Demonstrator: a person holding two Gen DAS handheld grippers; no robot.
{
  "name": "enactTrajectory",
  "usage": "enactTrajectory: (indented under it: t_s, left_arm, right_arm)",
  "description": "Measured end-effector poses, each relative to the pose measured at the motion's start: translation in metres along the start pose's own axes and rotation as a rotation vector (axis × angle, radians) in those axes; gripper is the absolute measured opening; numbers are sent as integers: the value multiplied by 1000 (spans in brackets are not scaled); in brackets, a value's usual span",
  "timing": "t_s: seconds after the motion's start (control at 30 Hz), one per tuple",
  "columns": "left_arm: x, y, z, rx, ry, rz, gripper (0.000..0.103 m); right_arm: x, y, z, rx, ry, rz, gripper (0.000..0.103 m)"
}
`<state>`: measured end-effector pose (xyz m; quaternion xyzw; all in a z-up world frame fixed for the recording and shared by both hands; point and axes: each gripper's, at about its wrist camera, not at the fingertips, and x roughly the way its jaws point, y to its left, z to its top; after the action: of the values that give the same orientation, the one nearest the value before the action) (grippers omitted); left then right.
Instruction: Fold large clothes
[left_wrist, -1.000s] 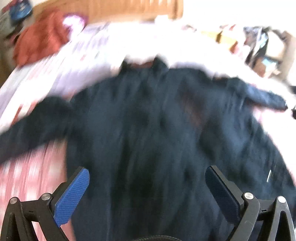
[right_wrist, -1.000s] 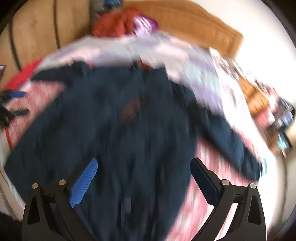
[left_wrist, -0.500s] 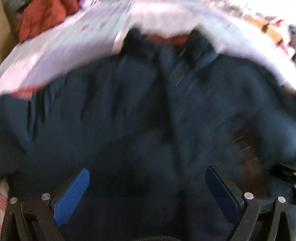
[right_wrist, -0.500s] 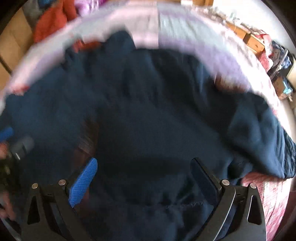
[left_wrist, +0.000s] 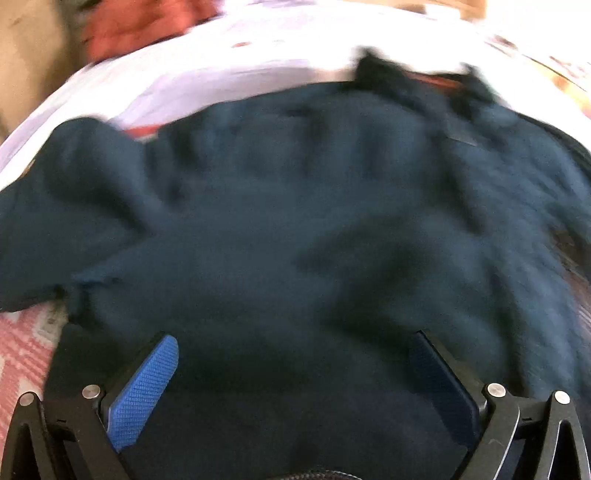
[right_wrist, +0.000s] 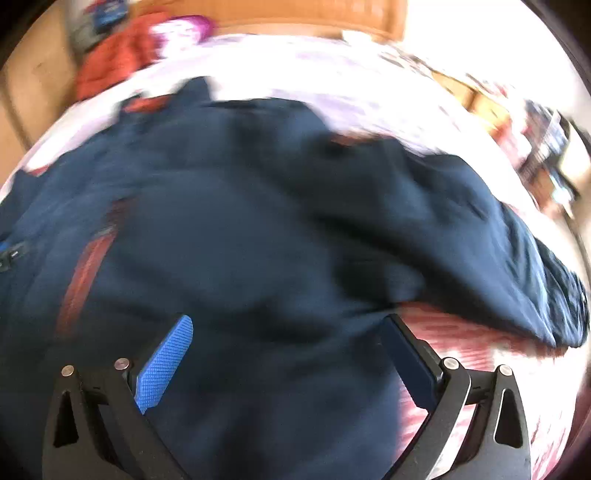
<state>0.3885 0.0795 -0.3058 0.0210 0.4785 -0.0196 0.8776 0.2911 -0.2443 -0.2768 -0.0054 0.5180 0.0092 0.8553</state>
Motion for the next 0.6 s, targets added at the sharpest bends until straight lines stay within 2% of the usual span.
enactTrajectory:
  t_s: [0.07,0.13,0.17,0.2,0.3,0.37,0.4,0.43,0.47,0.5,0.6]
  left_arm:
    - [-10,-32,-19,99,24,-55,103]
    - [-7,-42,-38,171,55,-28,103]
    - [-8,-36,-43,171,49,-33,103]
    - [-9,-22,-42,140,46,-40,103]
    - [-8,19,-42,50,53,39,103]
    - [-10,43,-45,12,63,114,103]
    - [-14,48,-49,-6,70,136,103]
    - [-20,51,-50,-22,73,164,103]
    - [-25,49,-52,-24,68,165,103]
    - [-36,40,-54,-17,54,130,103]
    - [-60,6,-72,40,27,40,103]
  right_arm:
    - [-2,41,-9,-123,26,53,103]
    - [5,66,-24,-243,62,27,103]
    - [3,59,-30,-242,63,34,103]
    - [-2,41,-33,-197,65,51,103]
    - [-9,-23,-45,-39,88,-58,103]
    - [-12,-63,-55,84,134,-75,103]
    - [-18,-78,-58,147,141,-89,103]
    - [-25,-78,-59,151,131,-112,103]
    - [-30,-72,-58,130,116,-128,103]
    - [-38,-58,-56,97,91,-114,103]
    - [-55,4,-52,5,36,26,103]
